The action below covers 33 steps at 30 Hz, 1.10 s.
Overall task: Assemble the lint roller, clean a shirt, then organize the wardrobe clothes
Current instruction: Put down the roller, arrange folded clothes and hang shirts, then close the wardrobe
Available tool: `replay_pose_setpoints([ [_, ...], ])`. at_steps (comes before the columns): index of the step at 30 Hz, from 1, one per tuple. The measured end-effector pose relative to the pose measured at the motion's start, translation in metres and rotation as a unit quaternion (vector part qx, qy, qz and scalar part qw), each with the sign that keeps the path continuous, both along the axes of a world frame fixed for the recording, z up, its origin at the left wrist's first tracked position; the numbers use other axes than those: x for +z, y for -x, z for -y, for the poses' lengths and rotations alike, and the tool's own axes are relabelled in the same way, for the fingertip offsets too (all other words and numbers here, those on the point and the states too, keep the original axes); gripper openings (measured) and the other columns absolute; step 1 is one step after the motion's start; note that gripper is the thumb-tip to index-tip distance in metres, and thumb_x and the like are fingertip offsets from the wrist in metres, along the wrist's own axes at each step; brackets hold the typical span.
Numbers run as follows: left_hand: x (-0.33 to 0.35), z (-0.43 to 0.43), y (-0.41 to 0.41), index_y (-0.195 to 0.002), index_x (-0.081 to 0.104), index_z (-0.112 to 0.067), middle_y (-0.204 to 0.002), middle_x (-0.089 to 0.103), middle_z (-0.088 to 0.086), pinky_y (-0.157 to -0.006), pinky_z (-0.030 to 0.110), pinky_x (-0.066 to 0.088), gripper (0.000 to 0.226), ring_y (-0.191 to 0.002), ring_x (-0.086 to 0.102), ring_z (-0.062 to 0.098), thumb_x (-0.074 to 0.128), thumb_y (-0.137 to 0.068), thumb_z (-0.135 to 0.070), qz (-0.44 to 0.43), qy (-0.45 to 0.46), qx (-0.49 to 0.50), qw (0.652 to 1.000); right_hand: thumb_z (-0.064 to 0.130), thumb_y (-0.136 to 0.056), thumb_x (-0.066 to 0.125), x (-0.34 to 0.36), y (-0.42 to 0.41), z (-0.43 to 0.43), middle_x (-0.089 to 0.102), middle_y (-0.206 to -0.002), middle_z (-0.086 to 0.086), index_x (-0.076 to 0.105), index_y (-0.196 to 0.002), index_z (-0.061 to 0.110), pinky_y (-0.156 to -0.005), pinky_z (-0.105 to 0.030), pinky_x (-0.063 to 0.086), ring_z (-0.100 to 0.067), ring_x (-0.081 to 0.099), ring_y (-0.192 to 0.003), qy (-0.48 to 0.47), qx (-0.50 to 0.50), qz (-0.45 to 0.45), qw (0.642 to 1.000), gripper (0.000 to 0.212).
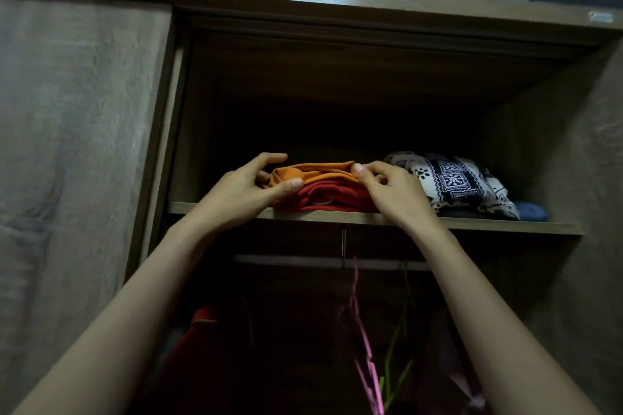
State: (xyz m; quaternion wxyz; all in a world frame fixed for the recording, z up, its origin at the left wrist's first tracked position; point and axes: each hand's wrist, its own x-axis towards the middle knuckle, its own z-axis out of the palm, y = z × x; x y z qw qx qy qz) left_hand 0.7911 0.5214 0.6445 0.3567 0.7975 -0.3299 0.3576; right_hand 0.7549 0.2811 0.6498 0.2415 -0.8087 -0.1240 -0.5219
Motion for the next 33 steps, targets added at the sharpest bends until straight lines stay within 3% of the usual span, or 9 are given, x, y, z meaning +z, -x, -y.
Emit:
replay_pose_setpoints([
  [4,0.003,0.000,-0.001,-0.129,0.054,-0.039,-0.118,0.059,-0.010,-0.085,0.023,0.053,0.060,-0.104,0.060,0.007,0.061,-0.073,-0.060,0.022,-0.029,-0.059,0.998,0.059,-0.086,0.053,0.001,0.003,0.005,0.061,-0.107,0.005,0.060,-0.122,0.031,-0.076,-0.022,0.047,-0.011,0.055,-0.098,0.040,0.022,-0.032,0.998,0.046],
  [9,0.013,0.002,-0.010,-0.113,0.064,-0.032,-0.104,0.068,-0.007,-0.080,0.025,0.058,0.024,-0.095,0.067,0.004,0.058,-0.092,-0.040,0.051,0.011,-0.101,0.993,0.052,-0.088,0.056,0.007,-0.003,-0.004,0.071,-0.099,0.010,0.070,-0.109,0.028,-0.088,-0.038,0.051,-0.009,0.063,-0.097,0.015,0.013,0.048,0.999,0.035],
  [11,0.017,0.006,-0.015,-0.109,0.064,-0.030,-0.101,0.069,-0.007,-0.080,0.028,0.058,0.018,-0.093,0.068,0.004,0.056,-0.095,-0.038,0.067,0.035,-0.106,0.992,0.046,-0.090,0.058,0.011,-0.006,-0.006,0.072,-0.100,0.010,0.072,-0.107,0.026,-0.089,-0.033,0.049,-0.007,0.063,-0.098,0.008,0.016,0.068,0.998,0.030],
  [13,0.022,0.011,-0.020,-0.107,0.064,-0.026,-0.099,0.069,-0.005,-0.082,0.033,0.058,0.016,-0.091,0.068,0.007,0.054,-0.097,-0.035,0.078,0.058,-0.107,0.990,0.040,-0.090,0.060,0.015,-0.009,-0.008,0.072,-0.103,0.008,0.073,-0.107,0.022,-0.081,-0.017,0.044,-0.004,0.061,-0.098,-0.001,0.022,0.083,0.996,0.027],
  [17,0.027,0.024,-0.025,-0.102,0.060,-0.020,-0.103,0.069,0.010,-0.079,0.037,0.057,0.014,-0.092,0.069,0.024,0.049,-0.100,-0.028,-0.006,0.145,-0.204,0.968,0.031,-0.092,0.061,0.023,-0.013,-0.012,0.073,-0.098,0.008,0.074,-0.105,0.017,-0.072,0.000,0.037,0.001,0.061,-0.091,-0.027,0.047,0.109,0.993,0.023],
  [22,0.024,0.033,-0.018,-0.099,0.056,-0.020,-0.100,0.065,0.009,-0.077,0.031,0.058,0.014,-0.090,0.067,0.021,0.045,-0.102,-0.028,-0.043,0.200,-0.274,0.940,0.022,-0.096,0.056,0.024,-0.016,-0.018,0.069,-0.075,0.002,0.071,-0.090,0.015,-0.060,-0.013,0.043,-0.007,0.063,-0.069,-0.016,0.062,0.139,0.988,0.017],
  [27,0.014,0.032,-0.013,-0.102,0.055,-0.012,-0.099,0.062,0.004,-0.081,0.027,0.052,0.020,-0.091,0.063,0.011,0.043,-0.102,-0.028,0.065,0.175,-0.268,0.945,0.019,-0.099,0.049,0.009,-0.013,-0.025,0.048,-0.057,0.009,0.061,-0.090,0.014,-0.045,-0.012,0.032,-0.006,0.048,-0.051,-0.019,0.084,0.214,0.973,0.015],
  [30,0.006,0.030,-0.010,-0.115,0.057,-0.012,-0.113,0.062,0.004,-0.092,0.033,0.052,0.024,-0.105,0.061,0.013,0.043,-0.102,-0.027,0.119,0.181,-0.274,0.937,0.021,-0.100,0.047,-0.002,-0.010,-0.030,0.051,-0.060,0.006,0.060,-0.096,0.011,-0.043,-0.016,0.037,-0.008,0.048,-0.047,-0.026,0.117,0.258,0.959,0.016],
  [33,-0.007,0.027,-0.006,-0.117,0.058,-0.018,-0.114,0.061,-0.004,-0.090,0.034,0.055,0.025,-0.107,0.060,0.011,0.045,-0.101,-0.031,0.128,0.178,-0.288,0.932,0.019,-0.099,0.046,-0.017,-0.004,-0.035,0.056,-0.075,0.001,0.059,-0.095,0.009,-0.056,-0.015,0.043,-0.004,0.052,-0.062,-0.019,0.133,0.288,0.948,0.017],
])
